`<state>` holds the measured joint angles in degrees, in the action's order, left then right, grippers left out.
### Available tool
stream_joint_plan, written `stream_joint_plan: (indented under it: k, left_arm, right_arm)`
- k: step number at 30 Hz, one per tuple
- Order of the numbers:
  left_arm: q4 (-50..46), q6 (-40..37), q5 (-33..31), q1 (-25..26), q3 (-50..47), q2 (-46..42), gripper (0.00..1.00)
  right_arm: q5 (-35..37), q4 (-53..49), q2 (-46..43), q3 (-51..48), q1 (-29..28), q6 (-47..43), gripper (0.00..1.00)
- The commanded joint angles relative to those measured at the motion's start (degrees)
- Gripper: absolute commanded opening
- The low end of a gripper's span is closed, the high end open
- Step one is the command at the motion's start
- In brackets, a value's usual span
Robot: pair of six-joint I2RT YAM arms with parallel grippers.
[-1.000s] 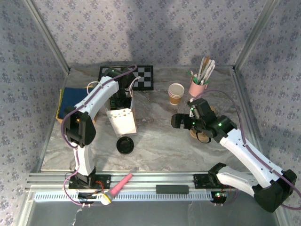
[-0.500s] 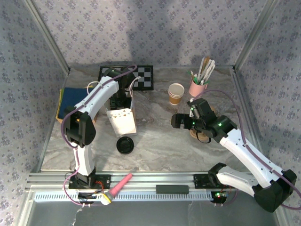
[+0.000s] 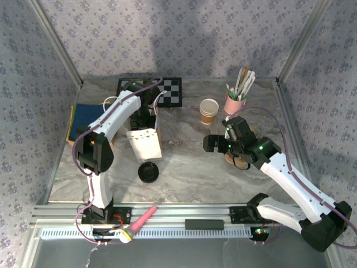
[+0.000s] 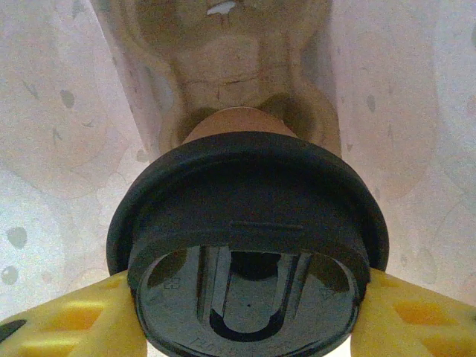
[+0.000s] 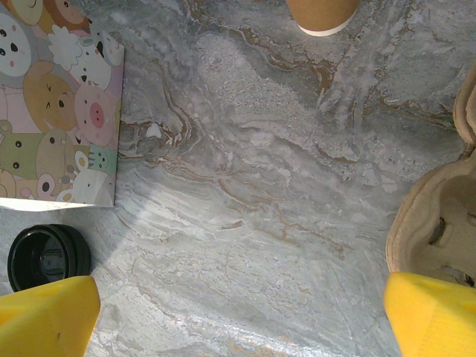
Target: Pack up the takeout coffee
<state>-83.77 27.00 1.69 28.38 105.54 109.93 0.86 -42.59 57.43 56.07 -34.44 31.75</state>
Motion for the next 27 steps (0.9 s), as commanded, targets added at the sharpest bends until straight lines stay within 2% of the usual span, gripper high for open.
stream_joint_plan:
  k: [1, 27]
  left_arm:
    - [-1.06, -0.64, -0.37, -0.37, -0.51, -1.01, 0.55]
    - [-1.58, -0.64, 0.4, -0.3, -0.82, -1.03, 0.55]
  right_arm:
    - [1.12, -0.73, -0.12, 1.1, -0.37, 0.6, 1.0]
    - [1.15, -0.48, -0.11, 0.79, -0.37, 0.74, 1.0]
